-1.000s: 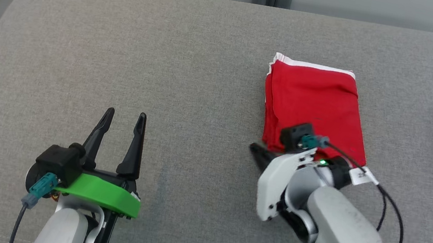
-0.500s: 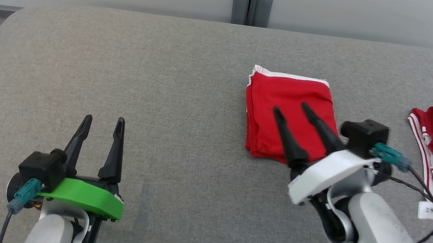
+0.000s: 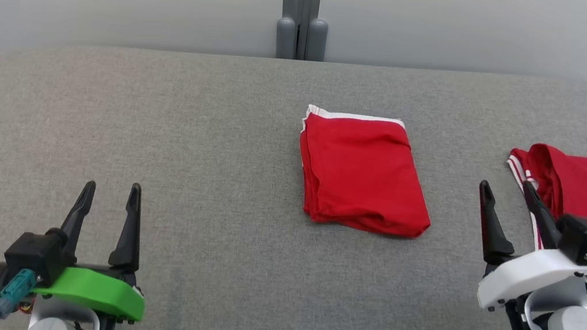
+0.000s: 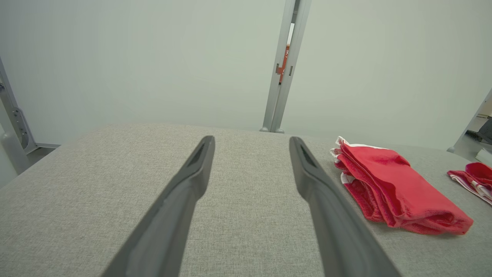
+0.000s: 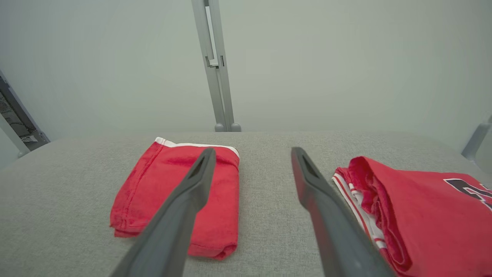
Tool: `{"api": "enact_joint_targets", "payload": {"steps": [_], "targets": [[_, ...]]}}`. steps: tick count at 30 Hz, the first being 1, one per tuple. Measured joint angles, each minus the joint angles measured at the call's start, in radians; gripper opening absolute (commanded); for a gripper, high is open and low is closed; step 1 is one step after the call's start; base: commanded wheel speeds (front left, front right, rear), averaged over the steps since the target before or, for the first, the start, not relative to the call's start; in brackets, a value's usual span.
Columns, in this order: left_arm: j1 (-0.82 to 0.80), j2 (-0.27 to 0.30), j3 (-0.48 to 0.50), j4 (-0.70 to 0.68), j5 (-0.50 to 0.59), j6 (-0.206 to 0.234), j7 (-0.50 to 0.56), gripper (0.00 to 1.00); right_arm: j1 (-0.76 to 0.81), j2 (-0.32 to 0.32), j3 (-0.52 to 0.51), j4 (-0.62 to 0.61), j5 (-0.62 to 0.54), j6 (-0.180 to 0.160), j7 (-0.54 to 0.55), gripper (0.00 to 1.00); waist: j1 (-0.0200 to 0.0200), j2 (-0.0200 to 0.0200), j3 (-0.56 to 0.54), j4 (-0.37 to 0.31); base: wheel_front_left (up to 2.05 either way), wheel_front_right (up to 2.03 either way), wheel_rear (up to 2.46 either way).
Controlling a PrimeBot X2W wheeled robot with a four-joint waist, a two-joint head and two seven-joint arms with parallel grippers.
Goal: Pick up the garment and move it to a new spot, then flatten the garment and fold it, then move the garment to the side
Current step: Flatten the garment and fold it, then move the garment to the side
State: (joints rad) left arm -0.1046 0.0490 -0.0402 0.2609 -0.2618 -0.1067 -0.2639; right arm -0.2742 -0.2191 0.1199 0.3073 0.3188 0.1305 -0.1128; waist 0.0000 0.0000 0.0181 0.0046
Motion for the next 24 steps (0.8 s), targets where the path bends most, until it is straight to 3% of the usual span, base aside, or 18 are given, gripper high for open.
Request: {"api": "enact_joint_targets", "payload": {"steps": [24], "targets": [[0.049,0.000,0.012,-0.009,-0.020,-0.009,0.000,1.00,0.050,0.021,-0.027,0.064,0.024,0.000,-0.037,1.00,0.0000,0.0000,-0.024,-0.023,0.00,0.00,0.00]]}}
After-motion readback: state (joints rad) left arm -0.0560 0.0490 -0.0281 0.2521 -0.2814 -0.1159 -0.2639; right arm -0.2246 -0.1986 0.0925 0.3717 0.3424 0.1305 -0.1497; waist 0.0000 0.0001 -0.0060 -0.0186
